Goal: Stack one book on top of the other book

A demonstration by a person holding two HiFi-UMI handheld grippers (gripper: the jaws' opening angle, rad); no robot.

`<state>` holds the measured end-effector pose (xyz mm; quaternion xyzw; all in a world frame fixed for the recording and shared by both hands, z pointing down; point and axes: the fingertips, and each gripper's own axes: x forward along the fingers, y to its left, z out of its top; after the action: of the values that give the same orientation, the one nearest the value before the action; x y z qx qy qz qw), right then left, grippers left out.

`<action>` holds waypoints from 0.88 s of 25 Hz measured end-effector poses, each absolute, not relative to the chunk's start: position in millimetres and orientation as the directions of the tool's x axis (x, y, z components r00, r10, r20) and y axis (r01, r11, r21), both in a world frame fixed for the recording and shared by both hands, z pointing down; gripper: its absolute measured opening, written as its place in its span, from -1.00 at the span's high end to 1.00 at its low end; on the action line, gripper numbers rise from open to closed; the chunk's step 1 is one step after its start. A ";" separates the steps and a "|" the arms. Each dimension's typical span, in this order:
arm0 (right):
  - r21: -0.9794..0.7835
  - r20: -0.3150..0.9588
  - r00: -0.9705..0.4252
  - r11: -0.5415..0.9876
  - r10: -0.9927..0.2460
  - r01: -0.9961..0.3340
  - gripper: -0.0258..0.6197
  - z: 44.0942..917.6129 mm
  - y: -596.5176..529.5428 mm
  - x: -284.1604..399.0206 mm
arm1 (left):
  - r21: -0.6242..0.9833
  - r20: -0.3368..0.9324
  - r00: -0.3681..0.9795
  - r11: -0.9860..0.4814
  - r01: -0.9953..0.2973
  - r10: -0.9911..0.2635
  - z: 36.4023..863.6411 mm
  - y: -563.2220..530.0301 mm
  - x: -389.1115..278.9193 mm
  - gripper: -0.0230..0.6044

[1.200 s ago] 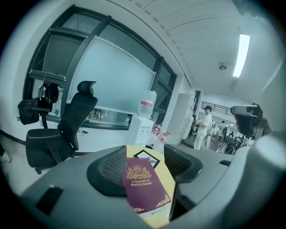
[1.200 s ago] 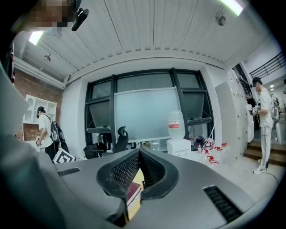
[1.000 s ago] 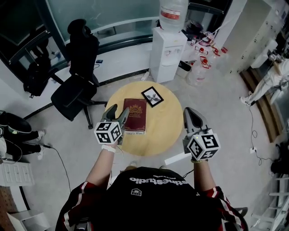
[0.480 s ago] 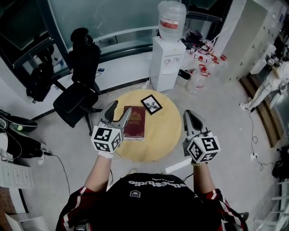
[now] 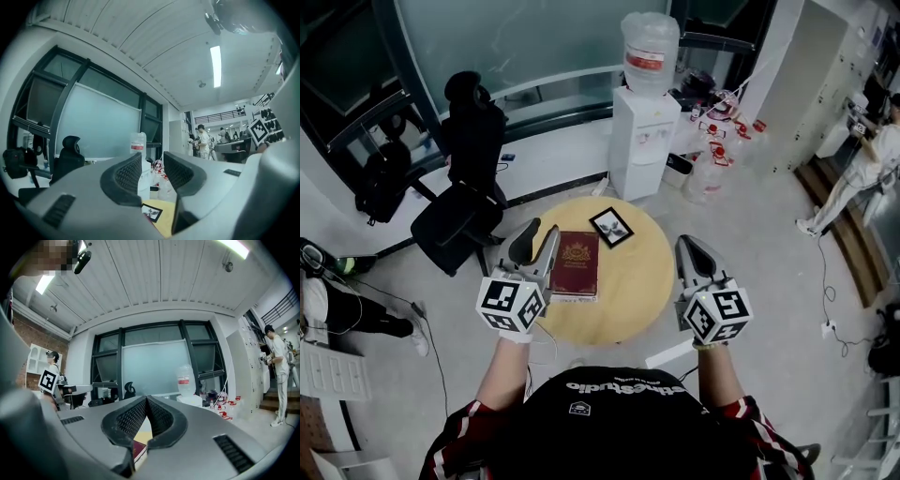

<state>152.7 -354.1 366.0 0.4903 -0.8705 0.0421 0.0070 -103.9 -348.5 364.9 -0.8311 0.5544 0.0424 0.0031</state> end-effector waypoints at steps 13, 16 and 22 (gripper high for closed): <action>-0.059 0.049 -0.496 0.493 -0.867 -0.868 0.83 358.9 -354.8 167.1 | 0.048 -0.083 0.420 -0.425 -0.904 -0.904 355.1 -344.2 -80.9 0.74; -0.055 0.047 -0.490 0.488 -0.870 -0.871 0.83 357.7 -354.3 169.9 | 0.066 -0.095 0.433 -0.440 -0.896 -0.896 354.2 -342.9 -77.7 0.82; -0.042 0.045 -0.486 0.484 -0.873 -0.874 0.83 358.0 -347.8 171.9 | 0.055 -0.105 0.447 -0.454 -0.889 -0.888 354.4 -335.8 -69.8 0.85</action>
<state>171.9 -347.8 358.0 0.5070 -0.8614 0.0295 0.0090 -69.8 -335.8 354.4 -0.8505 0.5226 0.0593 0.0039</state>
